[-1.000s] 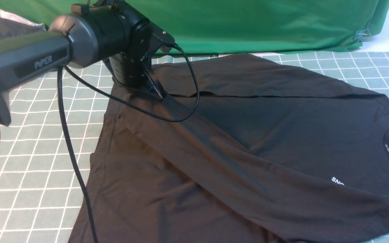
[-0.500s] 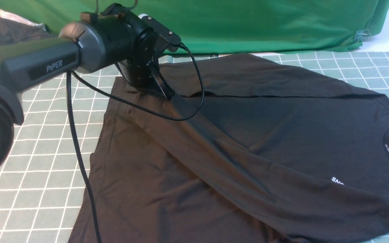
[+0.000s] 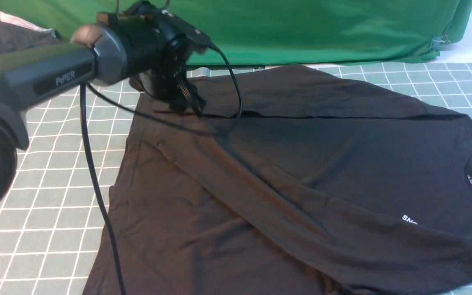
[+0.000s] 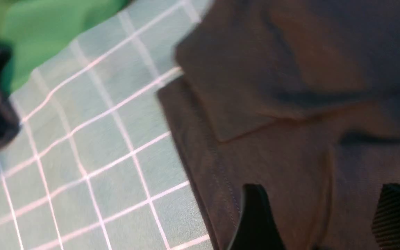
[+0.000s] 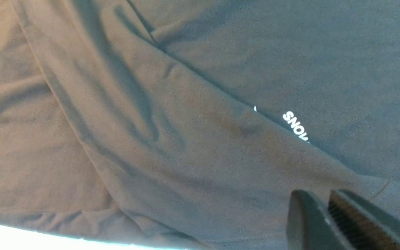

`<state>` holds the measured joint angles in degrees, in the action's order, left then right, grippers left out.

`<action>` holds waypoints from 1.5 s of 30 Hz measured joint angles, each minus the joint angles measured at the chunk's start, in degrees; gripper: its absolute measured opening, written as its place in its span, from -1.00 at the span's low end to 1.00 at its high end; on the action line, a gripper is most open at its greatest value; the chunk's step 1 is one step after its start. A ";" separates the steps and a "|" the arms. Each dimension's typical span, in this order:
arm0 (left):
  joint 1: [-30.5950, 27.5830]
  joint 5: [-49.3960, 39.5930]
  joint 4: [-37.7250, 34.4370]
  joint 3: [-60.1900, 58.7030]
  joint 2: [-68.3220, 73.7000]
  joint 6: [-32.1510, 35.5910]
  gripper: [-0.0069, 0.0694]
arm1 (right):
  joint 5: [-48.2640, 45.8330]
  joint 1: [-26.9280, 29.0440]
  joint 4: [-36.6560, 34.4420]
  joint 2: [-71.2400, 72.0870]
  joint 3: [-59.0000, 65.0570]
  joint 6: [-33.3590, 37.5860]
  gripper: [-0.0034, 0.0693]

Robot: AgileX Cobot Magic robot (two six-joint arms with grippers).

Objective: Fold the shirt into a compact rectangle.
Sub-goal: 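Fold the left side of the black T-shirt inward over its body, then grab the top left corner of the dark shirt with the left gripper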

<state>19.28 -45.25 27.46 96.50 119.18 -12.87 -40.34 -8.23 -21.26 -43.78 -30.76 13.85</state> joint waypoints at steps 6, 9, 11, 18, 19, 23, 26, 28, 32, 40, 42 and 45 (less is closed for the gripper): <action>-5.33 -6.50 -17.29 11.93 2.54 -0.24 -0.39 | -0.11 0.00 -0.05 0.00 0.00 -0.18 -0.65; -7.39 -9.90 -20.73 16.95 5.86 -0.24 -0.69 | -0.11 0.00 -0.05 0.00 0.00 -0.31 -0.65; -8.44 -10.97 -21.25 19.53 8.49 -0.24 -0.77 | -0.16 0.00 -0.05 0.00 0.00 -0.31 -0.65; -9.87 -8.85 -20.25 21.52 14.58 -0.36 -0.58 | -0.22 0.00 -0.05 0.00 0.00 -0.45 -0.63; -10.05 -8.29 -20.25 21.52 15.13 -0.58 -0.50 | -0.33 0.00 -0.05 0.00 0.00 -0.45 -0.63; -10.56 -5.97 -19.89 21.52 16.57 -1.98 -0.14 | -0.33 0.00 -0.05 0.00 0.00 -0.45 -0.62; -10.73 -4.46 -19.79 21.52 17.25 -2.63 0.11 | -0.40 0.00 -0.11 0.00 0.00 -0.45 -0.61; -10.73 -3.50 -19.65 21.52 17.62 -2.86 0.22 | -0.40 0.00 -0.11 0.00 0.00 -0.45 -0.60; -10.73 -1.86 -20.35 21.52 18.33 -3.04 0.33 | -0.52 0.00 -0.11 0.00 0.00 -0.45 -0.59; -10.73 -1.43 -23.94 21.63 19.92 -3.04 0.23 | -0.52 0.00 -0.11 0.00 0.00 -0.45 -0.56; -10.79 -1.43 -23.94 21.63 19.91 -2.99 0.13 | -0.52 0.00 -0.11 0.00 0.00 -0.45 -0.56; -10.83 -1.43 -24.15 21.63 19.93 -2.99 -0.17 | -0.52 0.00 -0.11 0.00 0.00 -0.45 -0.55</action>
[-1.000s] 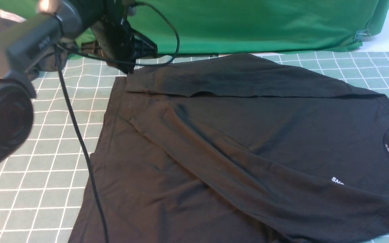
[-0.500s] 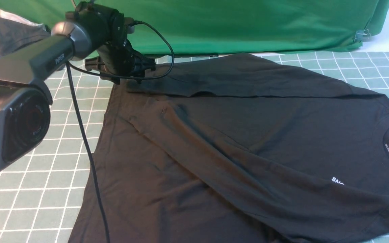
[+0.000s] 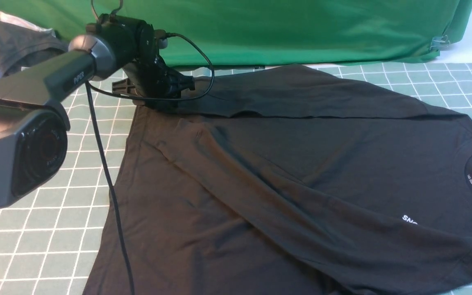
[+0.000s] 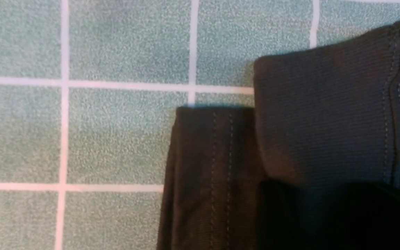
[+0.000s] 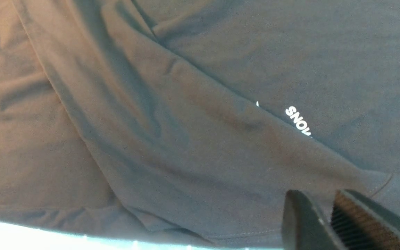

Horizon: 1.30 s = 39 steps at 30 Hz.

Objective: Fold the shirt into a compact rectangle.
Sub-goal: 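Grab the top left corner of the dark shirt with the left gripper, then fold the left side of the dark shirt inward over its body with the left gripper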

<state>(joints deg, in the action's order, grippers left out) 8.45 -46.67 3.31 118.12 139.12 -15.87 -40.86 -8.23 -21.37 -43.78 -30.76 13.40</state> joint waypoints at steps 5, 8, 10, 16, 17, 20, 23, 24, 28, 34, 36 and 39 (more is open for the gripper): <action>0.00 -0.08 -0.32 0.11 -0.12 1.24 -0.70 | 0.00 0.00 0.00 0.00 0.00 0.00 -0.55; 0.00 -1.75 0.03 0.11 -1.23 1.63 -0.76 | -0.06 0.00 0.00 0.00 0.00 0.00 -0.54; -0.09 -2.83 -0.10 0.04 -2.68 1.97 -0.76 | -0.06 0.00 0.00 0.00 0.00 0.00 -0.54; -0.26 -6.74 -2.11 0.04 -7.76 4.09 -0.76 | -0.06 0.00 0.00 0.00 0.00 0.00 -0.51; -0.30 -6.99 -2.24 0.04 -7.92 4.25 -0.76 | -0.06 0.00 0.00 0.00 0.00 0.00 -0.51; -0.30 -11.97 -4.16 0.04 -9.69 6.20 -0.76 | -0.06 0.00 0.00 0.00 0.00 0.00 -0.50; -0.30 -18.59 -6.12 0.04 -11.04 7.84 -0.76 | 0.30 0.00 0.72 0.00 0.00 0.51 -0.49; -0.30 -20.21 -6.70 0.04 -11.43 8.30 -0.76 | 0.89 0.00 1.28 0.00 0.00 0.53 -0.48; -0.30 -22.48 -9.49 -0.82 -14.30 9.17 -0.76 | 3.43 0.00 3.84 0.00 0.00 -1.09 -0.48; -0.21 -22.54 -10.44 -10.19 -22.29 8.45 -0.76 | 4.29 0.00 9.61 -0.54 0.00 -6.38 -0.48; 0.19 -22.78 -10.39 -15.80 -25.71 8.38 -0.76 | 4.37 0.00 10.43 -1.06 0.00 -7.33 -0.48; 1.21 -22.99 -10.45 -21.35 -28.46 8.18 -0.76 | 4.77 0.00 10.73 -1.28 0.00 -7.51 -0.47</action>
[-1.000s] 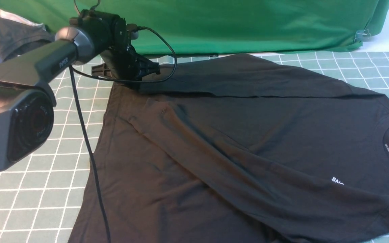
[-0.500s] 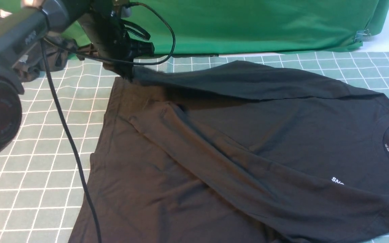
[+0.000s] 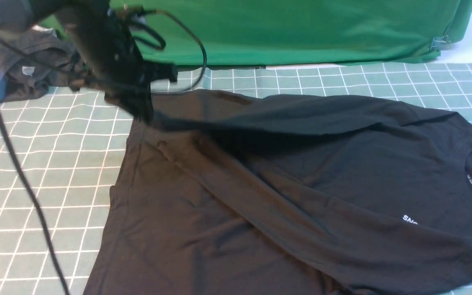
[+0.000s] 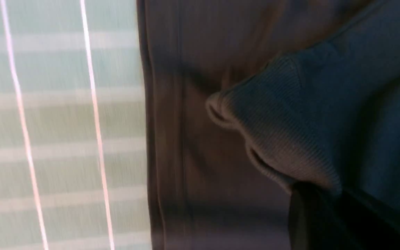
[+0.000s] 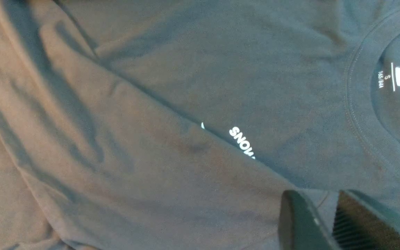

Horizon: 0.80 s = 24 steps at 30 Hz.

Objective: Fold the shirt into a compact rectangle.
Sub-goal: 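Fold the left side of the dark shirt inward over its body with the left gripper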

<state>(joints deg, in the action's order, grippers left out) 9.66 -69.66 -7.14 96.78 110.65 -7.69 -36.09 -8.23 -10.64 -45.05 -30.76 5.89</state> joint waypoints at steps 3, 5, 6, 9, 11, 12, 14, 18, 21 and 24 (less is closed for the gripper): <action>2.04 0.00 0.00 -6.02 -2.54 -0.60 -0.76 | 0.58 0.00 0.00 -0.06 0.00 -0.07 -0.46; 3.86 0.08 0.00 -11.03 -4.43 -1.45 -0.76 | 0.62 0.00 -0.05 -0.06 0.00 -0.07 -0.45; 4.76 0.68 0.00 -14.04 -5.36 -2.00 -0.76 | 0.55 0.00 -0.05 -0.06 0.00 -0.07 -0.45; 5.93 2.68 -0.06 -18.23 -6.80 -2.71 -0.76 | 0.30 0.00 -0.05 -0.06 0.00 -0.07 -0.45; 6.76 4.29 -0.21 -22.22 -8.32 -3.95 -0.76 | -0.26 0.00 -0.05 -0.06 0.00 -0.18 -0.45; 6.89 4.57 -0.21 -24.10 -9.13 -4.21 -0.76 | -0.44 0.00 -0.05 -0.06 0.00 -0.17 -0.45; 6.93 4.87 -0.21 -26.56 -10.23 -4.56 -0.76 | -0.59 0.00 -0.05 -0.06 0.00 -0.24 -0.45; 6.93 6.47 -0.38 -30.15 -12.88 -5.76 -0.76 | -0.72 0.00 -0.05 -0.06 0.00 -0.49 -0.43; 6.93 6.95 -0.80 -31.63 -14.42 -6.34 -0.76 | -0.72 0.00 -0.11 -0.06 0.00 -0.55 -0.41; 6.93 7.91 -0.94 -34.04 -15.04 -6.69 -0.76 | -0.72 0.00 -0.16 -0.06 0.00 -0.55 -0.39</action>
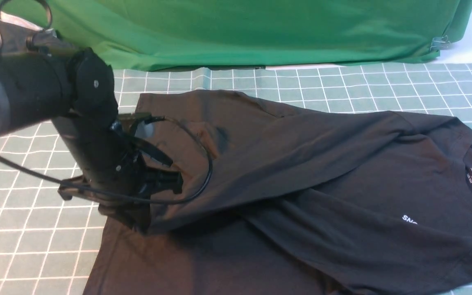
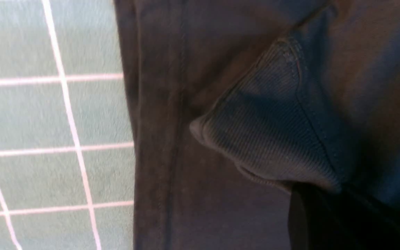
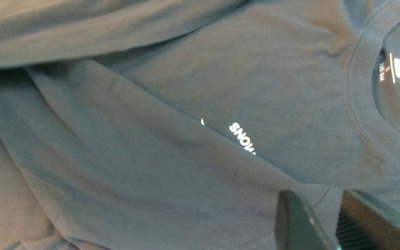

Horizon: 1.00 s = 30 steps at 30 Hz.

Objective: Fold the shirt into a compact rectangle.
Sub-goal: 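Fold the left side of the dark shirt inward over its body with the left gripper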

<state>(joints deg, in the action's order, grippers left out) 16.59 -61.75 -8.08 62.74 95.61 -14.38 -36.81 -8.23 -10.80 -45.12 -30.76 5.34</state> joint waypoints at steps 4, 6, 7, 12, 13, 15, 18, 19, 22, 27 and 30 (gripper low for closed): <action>0.00 1.90 -0.55 -3.46 0.00 0.00 -0.76 | 0.00 0.00 -0.05 0.00 0.00 0.00 -0.37; 0.00 2.87 -0.55 -4.87 0.00 0.00 -0.72 | 0.00 0.00 -0.06 0.00 0.00 0.00 -0.36; 0.00 3.11 -0.58 -5.24 0.00 0.19 -0.69 | 0.00 0.00 -0.06 0.00 0.00 0.00 -0.36; 0.00 3.45 -0.53 -5.72 0.00 2.87 -0.33 | 0.41 0.00 -0.06 -0.52 0.00 -0.79 -0.35; 0.00 3.31 -0.30 -5.53 0.00 3.21 -0.19 | 0.42 0.00 -0.06 -1.29 -0.12 -0.91 -0.35; 0.00 2.74 0.98 -4.63 0.00 3.91 0.05 | 0.14 0.00 0.06 -3.58 -1.27 -1.04 -0.34; 0.00 0.62 4.18 -1.76 0.00 4.07 0.35 | -0.93 0.00 0.96 -9.16 -5.85 -1.09 -0.34; 0.00 0.09 5.15 -0.84 0.00 4.01 0.40 | -1.31 0.10 1.27 -11.04 -8.00 -1.09 -0.34; 0.00 -0.07 7.62 2.72 0.00 2.89 0.52 | -3.38 2.36 1.63 -20.10 -15.55 -1.16 -0.34; 0.00 3.38 6.21 4.49 0.00 2.46 0.51 | -7.46 6.10 0.56 -32.29 -27.68 -0.80 -0.32; 0.00 5.64 3.97 4.49 0.00 3.19 0.43 | -8.43 6.65 0.30 -39.58 -34.77 -0.78 -0.21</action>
<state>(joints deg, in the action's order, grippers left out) 16.59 -56.11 -4.11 67.23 95.61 -11.19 -45.24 -1.58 -10.50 -84.70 -65.54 4.57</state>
